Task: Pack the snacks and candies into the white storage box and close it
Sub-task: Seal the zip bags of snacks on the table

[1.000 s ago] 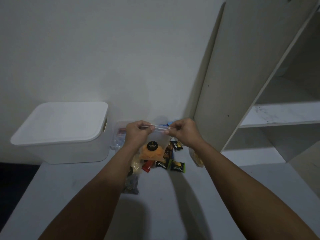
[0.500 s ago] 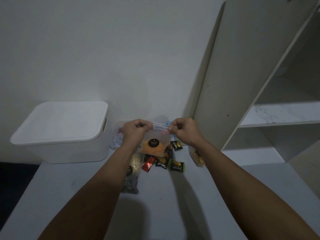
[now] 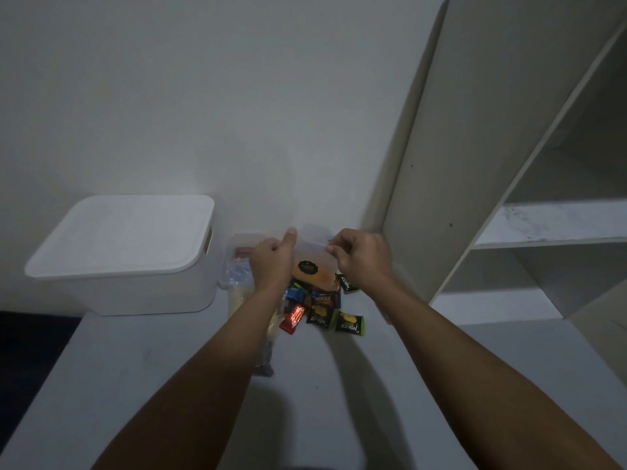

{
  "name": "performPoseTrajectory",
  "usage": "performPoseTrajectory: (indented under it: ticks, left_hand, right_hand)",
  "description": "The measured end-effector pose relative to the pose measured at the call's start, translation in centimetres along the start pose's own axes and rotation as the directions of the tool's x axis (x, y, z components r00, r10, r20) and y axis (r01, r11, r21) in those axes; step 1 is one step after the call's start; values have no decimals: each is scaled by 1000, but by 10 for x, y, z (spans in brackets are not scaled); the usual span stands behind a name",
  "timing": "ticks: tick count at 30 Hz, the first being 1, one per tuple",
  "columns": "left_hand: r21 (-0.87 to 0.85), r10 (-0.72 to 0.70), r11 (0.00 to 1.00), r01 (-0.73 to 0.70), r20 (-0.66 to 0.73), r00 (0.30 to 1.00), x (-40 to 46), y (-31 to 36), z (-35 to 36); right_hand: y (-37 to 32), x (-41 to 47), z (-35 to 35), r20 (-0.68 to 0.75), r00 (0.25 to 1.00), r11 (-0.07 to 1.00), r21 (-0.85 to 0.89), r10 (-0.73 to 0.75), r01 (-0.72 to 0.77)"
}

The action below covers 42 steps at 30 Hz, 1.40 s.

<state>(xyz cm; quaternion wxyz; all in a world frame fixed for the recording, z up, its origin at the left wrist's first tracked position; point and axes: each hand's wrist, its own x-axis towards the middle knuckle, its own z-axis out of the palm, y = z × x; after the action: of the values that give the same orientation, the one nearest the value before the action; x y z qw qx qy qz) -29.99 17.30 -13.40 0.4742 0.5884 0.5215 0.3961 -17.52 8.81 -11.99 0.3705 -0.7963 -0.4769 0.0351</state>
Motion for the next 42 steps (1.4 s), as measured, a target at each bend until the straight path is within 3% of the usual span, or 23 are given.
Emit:
performPoseTrajectory:
  ticks: [3,5,11,16,29,35,42]
  left_hand:
    - [-145,-173,970,197,164,971,2,3,-1]
    - [-194,-190,952,236,232,954,4,3,-2]
    - [-223,-111,960,170,255,960,4,-1,-4]
    - [-240,-105,957,164,241,965,1,-3,-4]
    - [-59,72,997,-57,301,951,-2,-2,-8]
    - [-108,35,994,-5,277,960,-4,-4,-11]
    - [-34,-104,992,120,307,946,-7,-3,-4]
  right_hand:
    - [-1,-3,3,-38,997,997,-31,-74,73]
    - [0,-5,3,-29,996,996,-32,-89,88]
    - [3,-6,3,-28,996,996,35,-82,83]
    - [7,-6,7,77,996,986,164,-49,36]
    - [7,4,5,236,968,938,308,85,-157]
    - [10,6,4,346,937,968,221,37,-120]
    - [8,5,9,305,952,985,171,-33,-21]
